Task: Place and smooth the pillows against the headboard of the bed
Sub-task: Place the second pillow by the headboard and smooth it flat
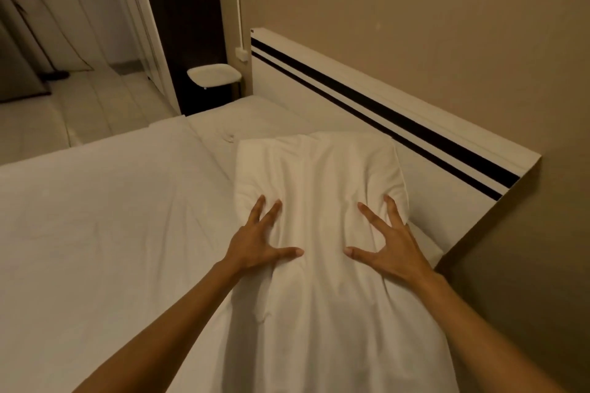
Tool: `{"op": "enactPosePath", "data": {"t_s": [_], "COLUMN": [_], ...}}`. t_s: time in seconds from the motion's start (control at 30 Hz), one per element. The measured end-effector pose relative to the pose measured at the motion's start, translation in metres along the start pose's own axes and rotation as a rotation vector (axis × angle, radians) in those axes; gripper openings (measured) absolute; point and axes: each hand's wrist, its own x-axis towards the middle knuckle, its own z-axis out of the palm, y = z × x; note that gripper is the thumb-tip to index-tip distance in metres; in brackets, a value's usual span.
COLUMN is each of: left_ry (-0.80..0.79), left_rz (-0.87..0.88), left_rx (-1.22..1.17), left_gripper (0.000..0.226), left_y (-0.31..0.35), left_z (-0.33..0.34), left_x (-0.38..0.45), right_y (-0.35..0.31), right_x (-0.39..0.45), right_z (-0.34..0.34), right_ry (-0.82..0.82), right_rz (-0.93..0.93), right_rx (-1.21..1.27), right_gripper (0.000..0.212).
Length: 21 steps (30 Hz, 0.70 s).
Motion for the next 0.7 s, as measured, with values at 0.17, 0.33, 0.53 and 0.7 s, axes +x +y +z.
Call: {"op": "enactPosePath", "data": {"t_s": [0.17, 0.33, 0.53, 0.7], "left_ry": [0.005, 0.005, 0.003, -0.028], "left_rz": [-0.036, -0.081, -0.129, -0.174], "left_rx": [0.009, -0.015, -0.037, -0.051], "left_gripper": [0.117, 0.117, 0.118, 0.119], "left_y": [0.049, 0.071, 0.067, 0.05], "left_z": [0.034, 0.062, 0.091, 0.117], "left_x": [0.043, 0.081, 0.14, 0.204], "right_y": [0.059, 0.095, 0.136, 0.171], "right_x": [0.031, 0.069, 0.13, 0.196], "right_z": [-0.036, -0.057, -0.05, -0.026], "right_ry": [-0.035, -0.083, -0.129, -0.157], "right_rz": [-0.027, -0.042, -0.037, -0.046], "right_rx": [0.004, -0.015, -0.018, -0.011], "right_gripper": [0.103, 0.103, 0.102, 0.1]}}
